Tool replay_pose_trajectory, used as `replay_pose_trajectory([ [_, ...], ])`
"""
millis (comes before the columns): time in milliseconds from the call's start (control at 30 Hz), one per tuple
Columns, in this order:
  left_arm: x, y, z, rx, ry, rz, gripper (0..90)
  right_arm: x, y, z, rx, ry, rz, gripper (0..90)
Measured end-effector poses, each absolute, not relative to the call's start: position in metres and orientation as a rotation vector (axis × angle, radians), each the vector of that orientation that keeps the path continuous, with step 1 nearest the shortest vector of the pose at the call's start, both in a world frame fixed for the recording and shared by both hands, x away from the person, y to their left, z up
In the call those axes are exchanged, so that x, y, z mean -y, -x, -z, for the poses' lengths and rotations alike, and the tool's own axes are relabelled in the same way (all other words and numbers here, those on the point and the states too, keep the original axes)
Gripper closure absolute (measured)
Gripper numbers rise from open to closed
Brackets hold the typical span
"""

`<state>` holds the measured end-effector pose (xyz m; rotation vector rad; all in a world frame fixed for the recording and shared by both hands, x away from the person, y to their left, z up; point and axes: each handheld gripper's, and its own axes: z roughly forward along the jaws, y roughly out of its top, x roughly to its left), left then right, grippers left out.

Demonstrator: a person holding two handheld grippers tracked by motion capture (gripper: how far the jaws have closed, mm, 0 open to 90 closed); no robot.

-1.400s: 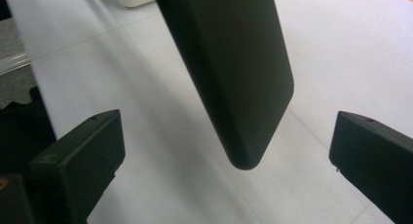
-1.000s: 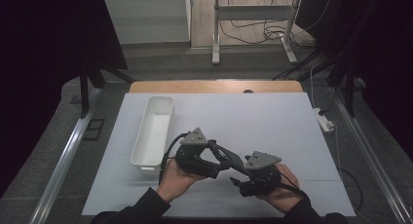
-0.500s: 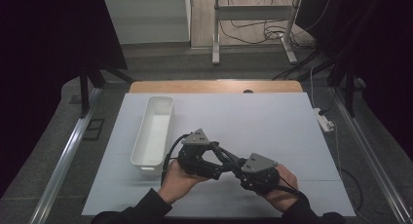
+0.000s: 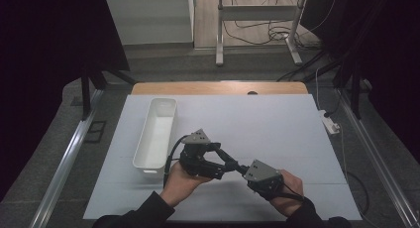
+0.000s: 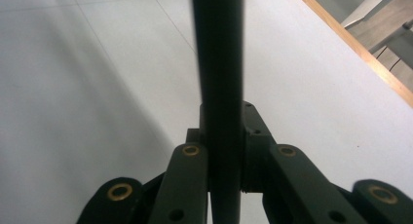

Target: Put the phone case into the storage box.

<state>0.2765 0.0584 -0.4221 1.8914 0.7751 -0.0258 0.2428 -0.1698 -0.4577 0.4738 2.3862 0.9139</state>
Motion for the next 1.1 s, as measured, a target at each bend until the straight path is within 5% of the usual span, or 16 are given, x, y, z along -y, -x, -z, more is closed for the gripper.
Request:
replay_pose_trajectory([
  [1100, -0.084, -0.272, 0.428, -0.628, -2.002, -0.146, 0.0, 0.189, -0.251, 0.452, -2.526, -0.610, -1.079, 83.7],
])
